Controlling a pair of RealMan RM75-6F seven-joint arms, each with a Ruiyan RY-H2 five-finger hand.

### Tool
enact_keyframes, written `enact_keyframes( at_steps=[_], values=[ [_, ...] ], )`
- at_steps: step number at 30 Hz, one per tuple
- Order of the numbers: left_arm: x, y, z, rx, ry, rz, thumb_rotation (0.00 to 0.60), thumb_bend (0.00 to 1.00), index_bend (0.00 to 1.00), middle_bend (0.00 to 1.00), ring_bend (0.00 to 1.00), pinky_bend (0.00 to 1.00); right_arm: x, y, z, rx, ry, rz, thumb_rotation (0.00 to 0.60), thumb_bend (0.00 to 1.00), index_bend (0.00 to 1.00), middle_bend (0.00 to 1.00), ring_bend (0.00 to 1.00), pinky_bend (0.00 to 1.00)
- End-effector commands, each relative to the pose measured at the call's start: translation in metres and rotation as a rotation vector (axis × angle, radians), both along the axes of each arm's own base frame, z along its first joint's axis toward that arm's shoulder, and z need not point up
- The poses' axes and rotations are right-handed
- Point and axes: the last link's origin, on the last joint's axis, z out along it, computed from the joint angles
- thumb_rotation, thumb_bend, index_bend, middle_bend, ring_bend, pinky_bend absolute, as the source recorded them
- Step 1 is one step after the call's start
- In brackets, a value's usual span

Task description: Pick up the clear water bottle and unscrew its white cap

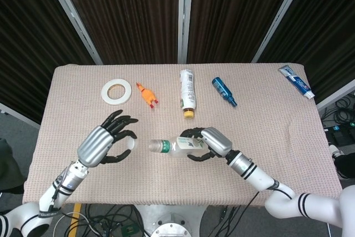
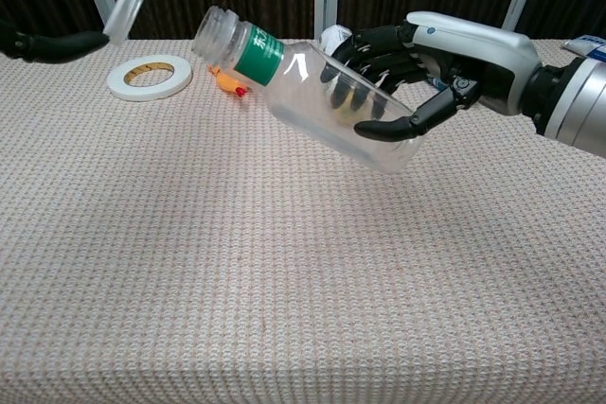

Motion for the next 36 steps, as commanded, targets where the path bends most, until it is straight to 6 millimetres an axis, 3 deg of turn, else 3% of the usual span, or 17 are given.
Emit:
enact_keyframes(
  at_steps=[1, 4, 8, 14, 18, 21, 28, 36],
  values=[
    [-0.033, 0.008, 0.004, 0.058, 0.163, 0.092, 0.6, 0.34, 0.42, 0.14, 0.1, 0.05, -0.016, -0.007, 0.021, -0.086, 0.105, 0.005, 0.6, 0.46, 0.55, 0.49, 0.35, 0.45],
    [-0.059, 0.01, -0.003, 0.065, 0.348, 0.162, 0.6, 0.34, 0.41, 0.14, 0.1, 0.05, -0.023, -0.013, 0.035, -0.131, 0.171, -0.004, 0.6, 0.46, 0.56, 0.49, 0.35, 0.45],
    [-0.077, 0.009, -0.023, 0.013, 0.521, 0.225, 0.6, 0.33, 0.37, 0.14, 0.1, 0.05, -0.025, -0.019, 0.049, -0.186, 0.237, -0.008, 0.6, 0.46, 0.56, 0.5, 0.35, 0.45],
    [-0.083, 0.018, -0.043, -0.04, 0.56, 0.295, 0.6, 0.33, 0.35, 0.14, 0.1, 0.05, -0.025, -0.019, 0.051, -0.201, 0.296, -0.012, 0.6, 0.46, 0.56, 0.5, 0.35, 0.45],
    [-0.083, 0.023, -0.044, -0.015, 0.542, 0.315, 0.6, 0.17, 0.26, 0.14, 0.1, 0.05, -0.027, -0.019, 0.044, -0.206, 0.358, 0.002, 0.6, 0.46, 0.56, 0.49, 0.35, 0.45],
    [-0.082, 0.024, -0.036, 0.0, 0.498, 0.335, 0.6, 0.11, 0.23, 0.14, 0.1, 0.05, -0.025, -0.019, 0.038, -0.207, 0.388, 0.008, 0.6, 0.46, 0.56, 0.47, 0.35, 0.44],
    [-0.077, 0.02, 0.007, 0.101, 0.307, 0.371, 0.6, 0.09, 0.22, 0.14, 0.1, 0.05, -0.012, -0.021, 0.006, -0.212, 0.467, 0.045, 0.6, 0.42, 0.46, 0.39, 0.28, 0.38],
    [-0.084, 0.008, 0.044, 0.205, 0.24, 0.374, 0.6, 0.09, 0.22, 0.14, 0.1, 0.05, -0.001, -0.013, -0.022, -0.2, 0.555, 0.074, 0.6, 0.33, 0.07, 0.2, 0.12, 0.16]
  ],
)
